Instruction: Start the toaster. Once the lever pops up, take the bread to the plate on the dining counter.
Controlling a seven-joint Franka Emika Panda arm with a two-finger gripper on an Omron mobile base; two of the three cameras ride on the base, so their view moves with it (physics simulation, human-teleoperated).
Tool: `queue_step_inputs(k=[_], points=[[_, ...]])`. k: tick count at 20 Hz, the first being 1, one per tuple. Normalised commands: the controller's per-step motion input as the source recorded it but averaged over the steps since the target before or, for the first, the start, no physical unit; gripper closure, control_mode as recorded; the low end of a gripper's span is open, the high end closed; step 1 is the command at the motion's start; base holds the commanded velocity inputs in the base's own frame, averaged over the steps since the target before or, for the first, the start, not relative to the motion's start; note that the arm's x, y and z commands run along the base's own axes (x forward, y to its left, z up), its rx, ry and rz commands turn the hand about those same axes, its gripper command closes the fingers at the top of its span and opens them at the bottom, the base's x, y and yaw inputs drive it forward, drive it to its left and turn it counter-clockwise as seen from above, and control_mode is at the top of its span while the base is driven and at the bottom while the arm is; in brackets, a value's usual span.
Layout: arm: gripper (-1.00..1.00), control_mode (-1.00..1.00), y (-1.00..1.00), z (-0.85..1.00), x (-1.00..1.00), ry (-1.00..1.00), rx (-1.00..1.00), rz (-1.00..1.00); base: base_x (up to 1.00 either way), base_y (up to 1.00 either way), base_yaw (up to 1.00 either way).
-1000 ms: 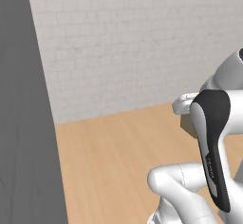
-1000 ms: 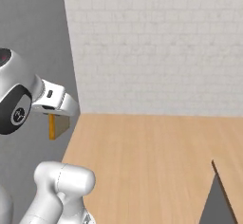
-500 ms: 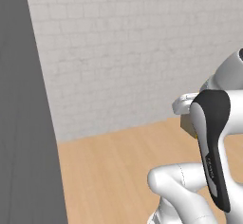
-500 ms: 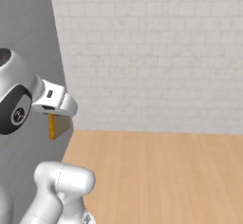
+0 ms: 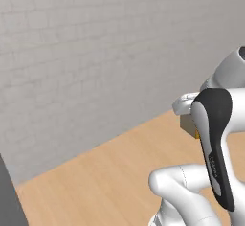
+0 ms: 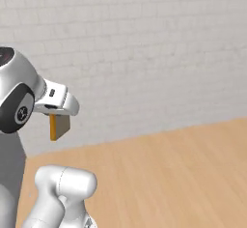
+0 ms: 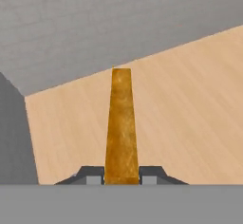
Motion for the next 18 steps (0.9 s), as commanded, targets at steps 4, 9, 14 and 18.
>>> queue_step_inputs(k=[4,9,14,18], points=[[1.00,1.00,0.00,0.00,0.00,0.00,0.00,0.00,0.09,0.24,-0.92],[1.00,1.00,0.00,0.00,0.00,0.00,0.00,0.00,0.24,0.27,-0.86],[1.00,1.00,0.00,0.00,0.00,0.00,0.00,0.00,0.33,0.28,-0.83],[1.00,1.00,0.00,0.00,0.00,0.00,0.00,0.00,0.76,0.45,-0.59]])
